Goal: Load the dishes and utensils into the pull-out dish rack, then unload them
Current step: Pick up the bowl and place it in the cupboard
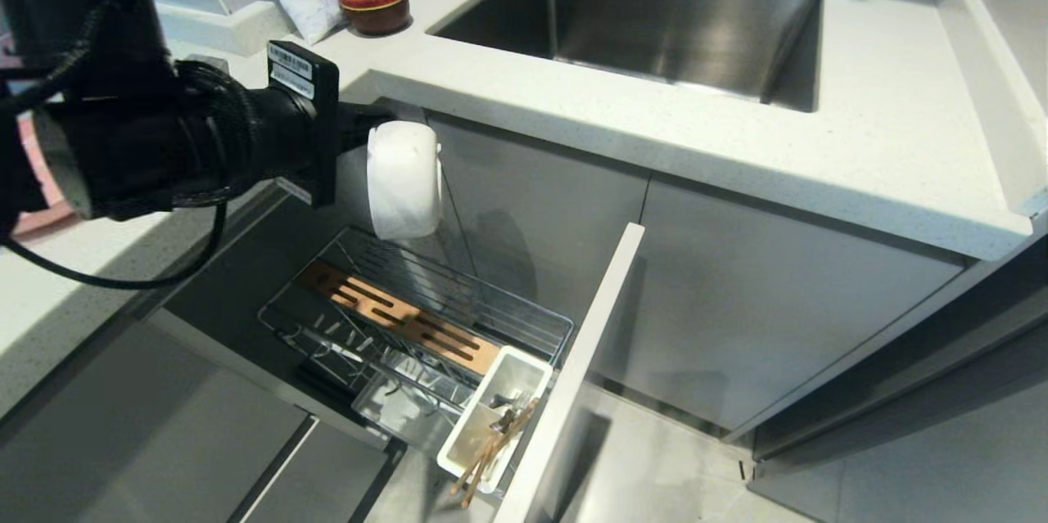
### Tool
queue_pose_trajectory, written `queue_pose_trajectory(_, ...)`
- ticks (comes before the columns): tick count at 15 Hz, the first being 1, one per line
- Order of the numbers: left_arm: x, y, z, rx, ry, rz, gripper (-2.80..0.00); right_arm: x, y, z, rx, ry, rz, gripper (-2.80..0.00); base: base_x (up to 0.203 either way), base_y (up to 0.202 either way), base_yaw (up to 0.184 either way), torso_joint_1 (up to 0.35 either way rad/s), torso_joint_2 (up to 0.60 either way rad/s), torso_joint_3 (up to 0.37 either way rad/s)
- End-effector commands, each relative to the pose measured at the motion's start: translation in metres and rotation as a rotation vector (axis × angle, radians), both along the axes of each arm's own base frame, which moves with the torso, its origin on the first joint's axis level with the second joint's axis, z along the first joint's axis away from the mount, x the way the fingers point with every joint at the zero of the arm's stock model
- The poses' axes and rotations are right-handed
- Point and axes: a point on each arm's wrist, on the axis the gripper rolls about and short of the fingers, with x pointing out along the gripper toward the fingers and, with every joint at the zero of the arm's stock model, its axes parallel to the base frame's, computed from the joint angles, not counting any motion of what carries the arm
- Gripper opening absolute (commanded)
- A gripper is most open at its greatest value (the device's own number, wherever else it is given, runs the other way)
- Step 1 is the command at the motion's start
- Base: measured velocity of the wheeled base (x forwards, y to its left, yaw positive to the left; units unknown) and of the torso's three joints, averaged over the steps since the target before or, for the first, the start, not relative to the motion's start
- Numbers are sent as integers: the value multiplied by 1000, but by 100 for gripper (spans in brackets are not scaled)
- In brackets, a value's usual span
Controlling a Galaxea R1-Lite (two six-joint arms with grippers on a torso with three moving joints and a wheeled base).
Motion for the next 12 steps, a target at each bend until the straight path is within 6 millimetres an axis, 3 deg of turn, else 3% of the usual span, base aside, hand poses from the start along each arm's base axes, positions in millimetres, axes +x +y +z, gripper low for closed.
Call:
queue_pose_trajectory(1,27,-16,-23,-9,18,109,-280,0,0,-1,0,-2,-1,-280,0,0,0,0,0,0)
queue_pose_trajectory(4,33,-35,-40,-45,86,142,-280,0,0,-1,0,-2,1,-280,0,0,0,0,0,0)
queue_pose_trajectory(12,35,-43,-67,-111,135,243,-280,0,0,-1,0,-2,-1,-280,0,0,0,0,0,0)
